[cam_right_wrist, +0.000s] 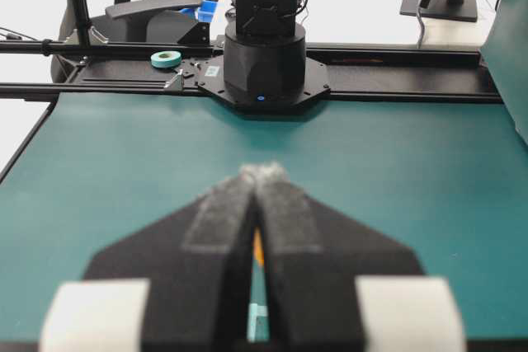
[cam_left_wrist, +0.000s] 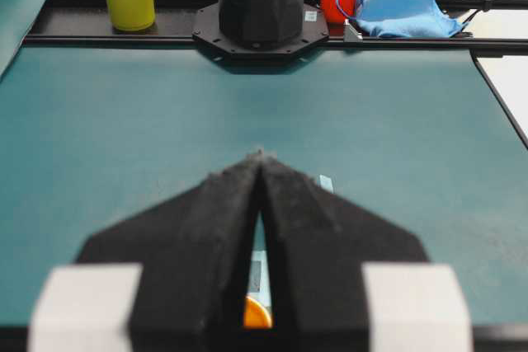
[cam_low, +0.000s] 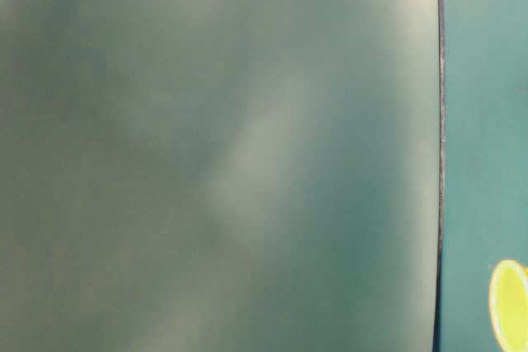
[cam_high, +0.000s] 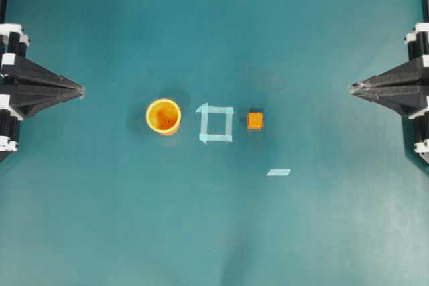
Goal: Move the block to the right with right arm.
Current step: 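Move the right gripper leftward toward the orange cube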
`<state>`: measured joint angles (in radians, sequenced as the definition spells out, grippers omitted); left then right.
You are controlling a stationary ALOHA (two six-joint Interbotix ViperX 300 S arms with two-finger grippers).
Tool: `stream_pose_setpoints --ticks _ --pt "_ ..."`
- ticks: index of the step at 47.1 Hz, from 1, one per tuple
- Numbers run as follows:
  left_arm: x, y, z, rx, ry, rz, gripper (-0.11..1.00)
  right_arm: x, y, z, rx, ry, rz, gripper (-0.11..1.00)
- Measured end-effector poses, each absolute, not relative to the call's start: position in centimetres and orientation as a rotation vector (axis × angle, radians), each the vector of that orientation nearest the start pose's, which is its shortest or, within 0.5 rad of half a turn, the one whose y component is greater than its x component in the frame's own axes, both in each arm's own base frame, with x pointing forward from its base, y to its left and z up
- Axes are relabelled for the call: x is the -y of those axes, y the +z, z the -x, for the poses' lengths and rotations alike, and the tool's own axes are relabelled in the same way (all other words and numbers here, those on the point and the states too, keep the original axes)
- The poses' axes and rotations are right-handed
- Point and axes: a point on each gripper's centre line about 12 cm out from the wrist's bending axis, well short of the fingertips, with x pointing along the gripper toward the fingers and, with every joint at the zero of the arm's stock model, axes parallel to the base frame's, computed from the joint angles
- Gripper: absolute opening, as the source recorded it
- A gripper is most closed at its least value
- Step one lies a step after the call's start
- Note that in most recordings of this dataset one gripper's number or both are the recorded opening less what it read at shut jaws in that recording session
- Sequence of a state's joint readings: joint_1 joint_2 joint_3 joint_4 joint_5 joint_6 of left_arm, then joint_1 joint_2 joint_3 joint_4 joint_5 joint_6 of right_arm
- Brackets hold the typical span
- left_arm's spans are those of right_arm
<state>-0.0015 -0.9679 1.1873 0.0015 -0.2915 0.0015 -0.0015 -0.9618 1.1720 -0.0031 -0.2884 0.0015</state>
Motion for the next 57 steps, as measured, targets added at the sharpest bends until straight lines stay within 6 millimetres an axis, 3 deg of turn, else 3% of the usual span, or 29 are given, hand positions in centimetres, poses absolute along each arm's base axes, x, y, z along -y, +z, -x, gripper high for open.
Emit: stream_pose_setpoints --ticks 28,47,50,57 --pt "0.1 29.1 -20.0 0.028 -0.003 -0.012 0.00 0.1 28.1 -20.7 -0.077 -0.003 0.000 0.00" --pt "0.1 29.0 -20.1 0.021 -0.003 -0.011 0.00 1.3 27.3 -23.5 -0.164 -0.056 -0.003 0.02" --pt "0.1 29.0 -20.1 0.021 -0.003 -0.011 0.00 1.5 27.0 -24.1 -0.181 -0.062 -0.004 0.08" --pt "0.1 29.0 -20.1 0.021 -0.003 -0.011 0.00 2.0 26.2 -25.6 -0.233 -0.076 -0.009 0.39"
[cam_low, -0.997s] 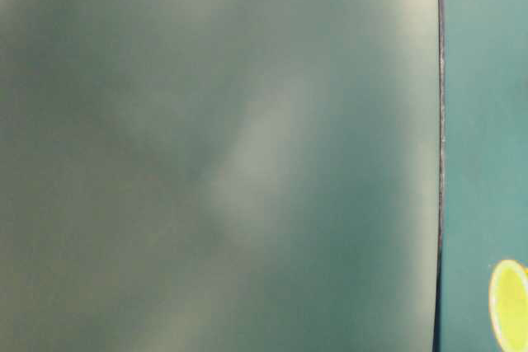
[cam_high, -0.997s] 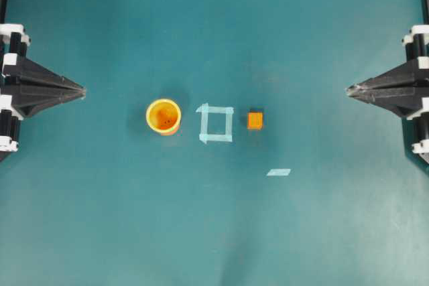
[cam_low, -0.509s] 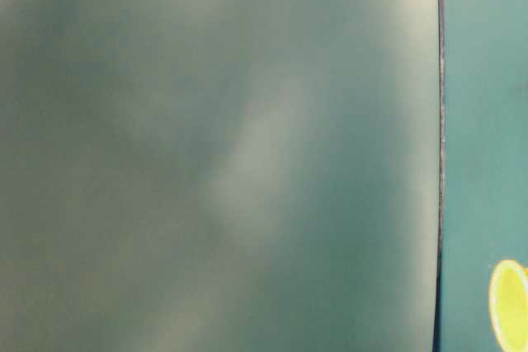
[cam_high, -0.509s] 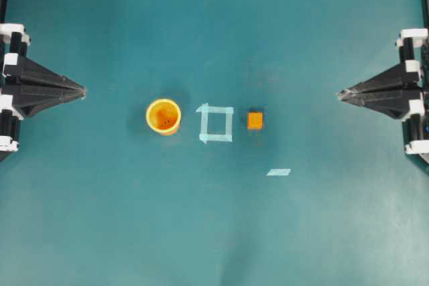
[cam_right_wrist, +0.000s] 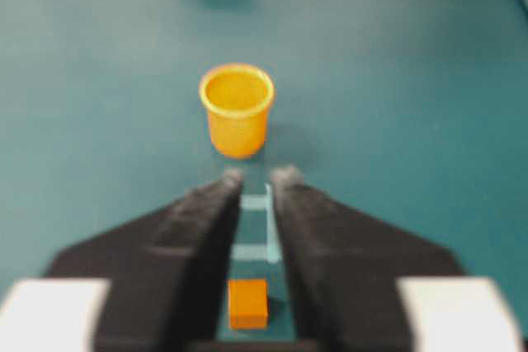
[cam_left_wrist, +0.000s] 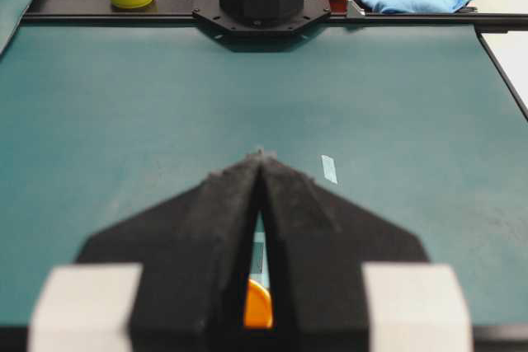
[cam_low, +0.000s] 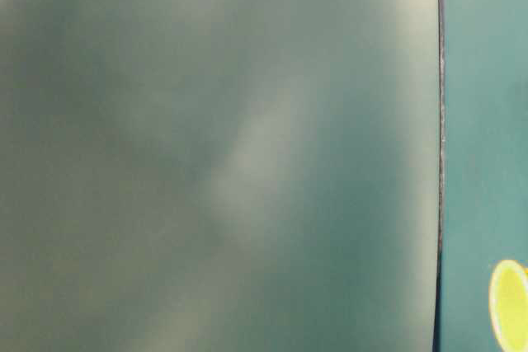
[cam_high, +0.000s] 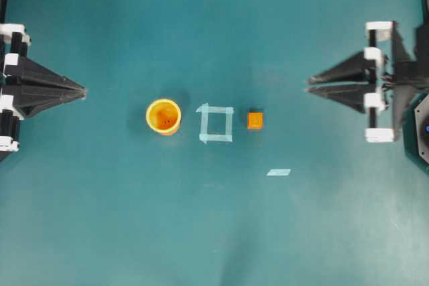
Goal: Move the block to the right with right arm.
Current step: 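Move the right gripper leftward toward the orange cube, then lower the open right gripper around the orange cube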
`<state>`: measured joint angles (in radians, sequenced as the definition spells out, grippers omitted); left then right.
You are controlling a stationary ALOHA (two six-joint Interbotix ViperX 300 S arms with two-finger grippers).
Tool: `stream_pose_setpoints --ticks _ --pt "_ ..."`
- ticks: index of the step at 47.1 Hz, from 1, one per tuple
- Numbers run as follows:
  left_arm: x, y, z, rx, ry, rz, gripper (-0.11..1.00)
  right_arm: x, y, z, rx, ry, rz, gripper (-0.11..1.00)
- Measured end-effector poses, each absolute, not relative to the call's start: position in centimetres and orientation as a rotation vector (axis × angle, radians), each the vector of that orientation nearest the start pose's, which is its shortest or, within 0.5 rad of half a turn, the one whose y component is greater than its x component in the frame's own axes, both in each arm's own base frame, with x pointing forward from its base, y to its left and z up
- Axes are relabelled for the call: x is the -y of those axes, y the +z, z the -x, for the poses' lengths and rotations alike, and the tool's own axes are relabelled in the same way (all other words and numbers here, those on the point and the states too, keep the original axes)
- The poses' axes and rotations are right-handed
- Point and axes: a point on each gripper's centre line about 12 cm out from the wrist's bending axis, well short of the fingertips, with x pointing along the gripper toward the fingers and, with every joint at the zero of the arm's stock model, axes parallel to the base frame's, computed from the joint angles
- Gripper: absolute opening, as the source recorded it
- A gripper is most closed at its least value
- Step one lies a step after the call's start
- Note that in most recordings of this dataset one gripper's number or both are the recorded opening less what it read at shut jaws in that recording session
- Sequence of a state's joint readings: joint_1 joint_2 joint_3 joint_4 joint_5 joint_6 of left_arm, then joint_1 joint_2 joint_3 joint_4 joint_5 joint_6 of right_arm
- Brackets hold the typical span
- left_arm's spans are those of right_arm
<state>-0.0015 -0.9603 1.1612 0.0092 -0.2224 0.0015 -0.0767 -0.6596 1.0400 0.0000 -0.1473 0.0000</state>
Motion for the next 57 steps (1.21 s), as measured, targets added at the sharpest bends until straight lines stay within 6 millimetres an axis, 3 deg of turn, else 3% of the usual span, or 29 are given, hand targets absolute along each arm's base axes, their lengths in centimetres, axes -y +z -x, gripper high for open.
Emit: stream_pose_setpoints --ticks 6,36,57 --pt "0.1 29.0 -20.1 0.021 -0.003 -0.009 0.00 2.2 25.5 -26.7 -0.270 -0.080 -0.009 0.52" --pt "0.0 29.0 -20.1 0.018 -0.002 0.006 0.00 3.9 20.2 -33.3 -0.515 -0.114 -0.030 0.53" --pt "0.1 29.0 -20.1 0.017 -0.004 0.003 0.00 3.1 15.5 -34.5 -0.630 -0.107 -0.093 0.53"
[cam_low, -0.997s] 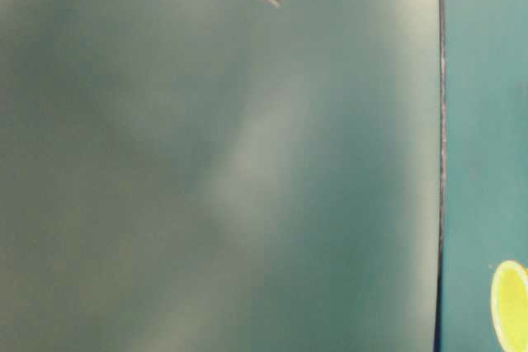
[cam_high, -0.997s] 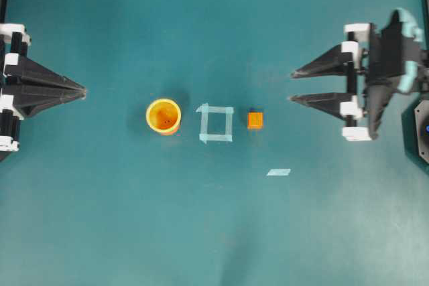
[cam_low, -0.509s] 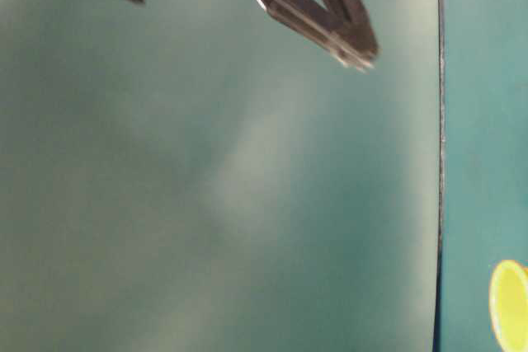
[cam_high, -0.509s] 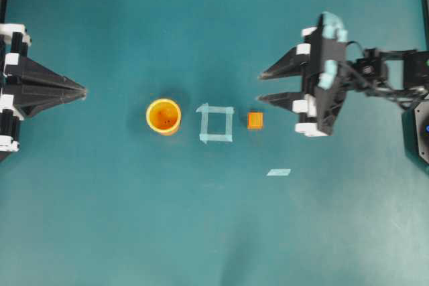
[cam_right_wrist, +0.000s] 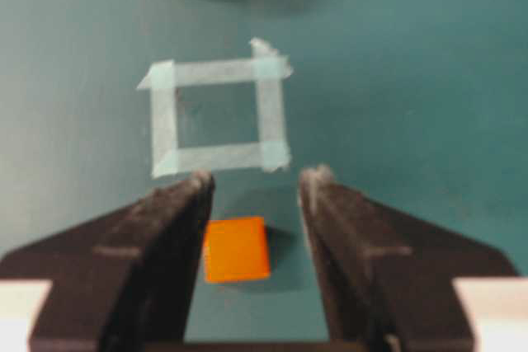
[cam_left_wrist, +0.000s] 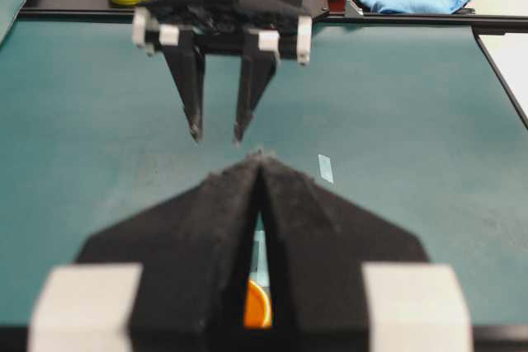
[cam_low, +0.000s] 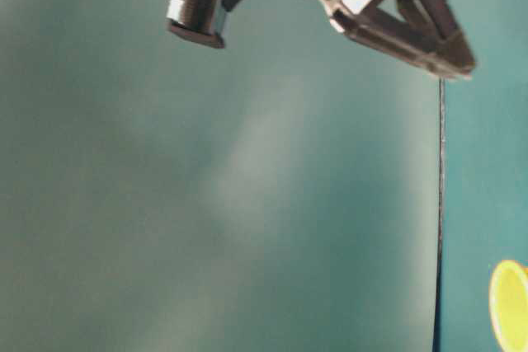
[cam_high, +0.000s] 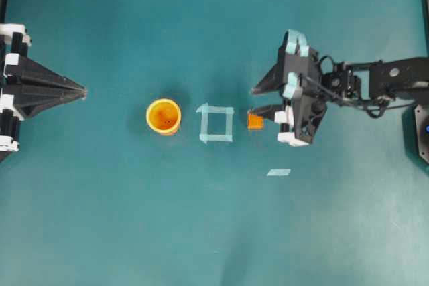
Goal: Move the block to the right with right arm.
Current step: 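Lower the open right gripper around the orange cube, then close the right gripper on the orange cube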
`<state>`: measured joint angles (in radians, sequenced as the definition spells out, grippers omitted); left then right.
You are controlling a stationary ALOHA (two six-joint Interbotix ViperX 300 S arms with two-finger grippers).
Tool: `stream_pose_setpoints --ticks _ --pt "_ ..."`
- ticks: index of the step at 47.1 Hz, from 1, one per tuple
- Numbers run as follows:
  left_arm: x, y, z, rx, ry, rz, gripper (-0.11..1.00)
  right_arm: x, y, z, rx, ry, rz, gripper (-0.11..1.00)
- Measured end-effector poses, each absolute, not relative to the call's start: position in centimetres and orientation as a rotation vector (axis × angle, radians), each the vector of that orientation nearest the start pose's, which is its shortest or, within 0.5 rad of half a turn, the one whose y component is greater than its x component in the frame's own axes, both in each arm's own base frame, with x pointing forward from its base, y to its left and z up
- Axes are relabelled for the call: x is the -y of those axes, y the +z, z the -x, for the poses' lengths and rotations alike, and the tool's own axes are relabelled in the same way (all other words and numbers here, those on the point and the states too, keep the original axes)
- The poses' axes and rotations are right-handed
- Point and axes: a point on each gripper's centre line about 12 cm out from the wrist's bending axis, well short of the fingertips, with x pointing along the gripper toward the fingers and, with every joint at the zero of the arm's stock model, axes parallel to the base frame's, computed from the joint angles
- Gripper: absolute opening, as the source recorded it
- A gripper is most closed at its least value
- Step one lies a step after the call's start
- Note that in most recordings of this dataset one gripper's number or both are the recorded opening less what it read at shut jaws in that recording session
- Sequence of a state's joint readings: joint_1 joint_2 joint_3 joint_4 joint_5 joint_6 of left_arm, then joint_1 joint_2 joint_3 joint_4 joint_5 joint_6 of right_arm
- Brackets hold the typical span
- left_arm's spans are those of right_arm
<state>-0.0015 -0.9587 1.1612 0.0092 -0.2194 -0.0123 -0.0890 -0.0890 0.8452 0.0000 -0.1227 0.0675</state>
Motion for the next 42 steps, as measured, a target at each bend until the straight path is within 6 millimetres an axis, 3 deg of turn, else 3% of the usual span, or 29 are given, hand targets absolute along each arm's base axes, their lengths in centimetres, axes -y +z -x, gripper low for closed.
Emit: stream_pose_setpoints --ticks 9,42 --pt "0.0 29.0 -20.1 0.017 -0.002 0.005 0.00 2.2 13.9 -34.8 -0.659 -0.091 -0.106 0.53" --pt "0.0 29.0 -20.1 0.018 -0.002 0.005 0.00 2.3 9.9 -35.0 -0.737 -0.096 -0.109 0.53"
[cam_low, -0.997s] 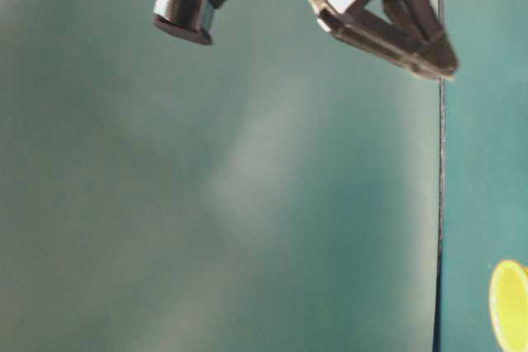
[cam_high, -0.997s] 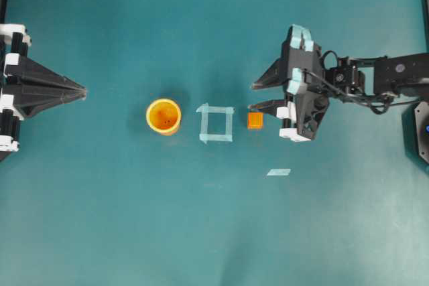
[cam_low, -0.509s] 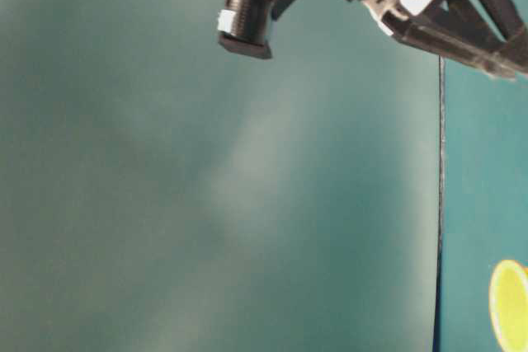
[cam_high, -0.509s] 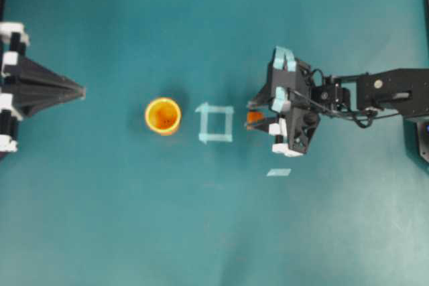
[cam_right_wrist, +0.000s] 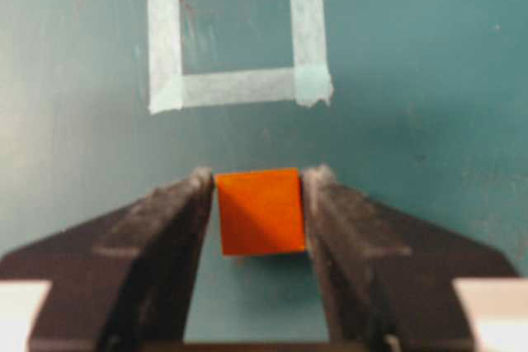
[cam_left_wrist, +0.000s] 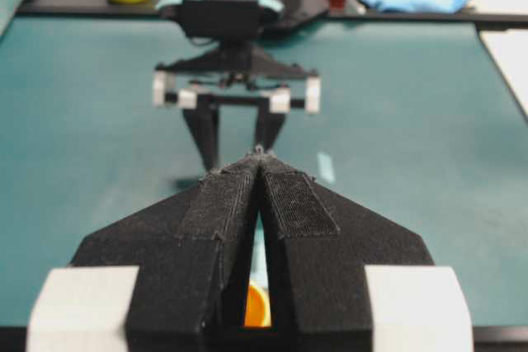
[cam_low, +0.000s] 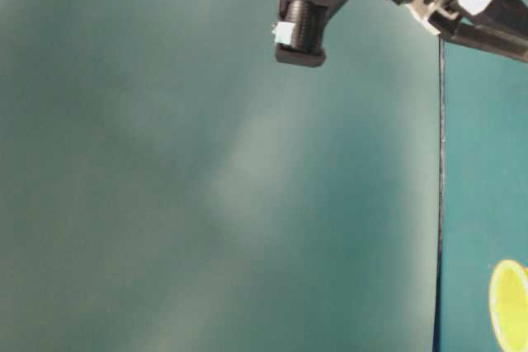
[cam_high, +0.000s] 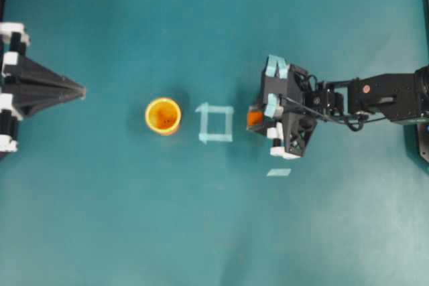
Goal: Move the block to the right with right arm.
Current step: 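Close the right gripper on the orange cube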
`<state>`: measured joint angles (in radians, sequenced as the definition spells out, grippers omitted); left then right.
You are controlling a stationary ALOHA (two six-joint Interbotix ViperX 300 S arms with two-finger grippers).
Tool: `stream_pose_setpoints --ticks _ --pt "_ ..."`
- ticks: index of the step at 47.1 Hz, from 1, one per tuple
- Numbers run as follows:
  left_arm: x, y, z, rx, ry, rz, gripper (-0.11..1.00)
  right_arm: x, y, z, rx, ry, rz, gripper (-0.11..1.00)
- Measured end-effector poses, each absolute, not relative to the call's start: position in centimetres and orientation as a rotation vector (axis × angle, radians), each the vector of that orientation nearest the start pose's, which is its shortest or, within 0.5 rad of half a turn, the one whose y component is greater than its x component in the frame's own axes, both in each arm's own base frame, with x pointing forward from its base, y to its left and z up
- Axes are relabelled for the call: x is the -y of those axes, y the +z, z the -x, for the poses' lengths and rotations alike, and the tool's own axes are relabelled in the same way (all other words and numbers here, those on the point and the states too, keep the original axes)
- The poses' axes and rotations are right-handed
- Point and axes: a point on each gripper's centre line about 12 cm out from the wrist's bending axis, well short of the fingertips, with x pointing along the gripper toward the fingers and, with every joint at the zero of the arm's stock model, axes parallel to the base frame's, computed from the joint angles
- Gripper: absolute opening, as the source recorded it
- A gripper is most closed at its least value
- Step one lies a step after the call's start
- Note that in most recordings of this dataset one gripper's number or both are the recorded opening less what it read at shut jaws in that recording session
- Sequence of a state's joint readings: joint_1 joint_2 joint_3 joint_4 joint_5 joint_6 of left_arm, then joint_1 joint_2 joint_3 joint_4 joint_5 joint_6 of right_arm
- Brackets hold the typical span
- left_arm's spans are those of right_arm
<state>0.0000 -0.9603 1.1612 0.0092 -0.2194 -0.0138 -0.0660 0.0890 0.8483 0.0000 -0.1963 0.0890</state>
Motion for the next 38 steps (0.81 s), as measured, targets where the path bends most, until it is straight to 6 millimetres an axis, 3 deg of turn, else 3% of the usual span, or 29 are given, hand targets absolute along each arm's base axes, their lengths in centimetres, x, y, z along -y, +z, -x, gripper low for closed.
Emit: stream_pose_setpoints --ticks 29,38 --pt "0.1 29.0 -20.1 0.018 -0.004 0.005 0.00 2.8 9.6 -34.9 -0.755 -0.110 -0.116 0.41" --pt "0.1 29.1 -20.1 0.020 -0.004 0.005 0.00 2.8 11.3 -35.0 -0.749 -0.109 -0.115 0.41"
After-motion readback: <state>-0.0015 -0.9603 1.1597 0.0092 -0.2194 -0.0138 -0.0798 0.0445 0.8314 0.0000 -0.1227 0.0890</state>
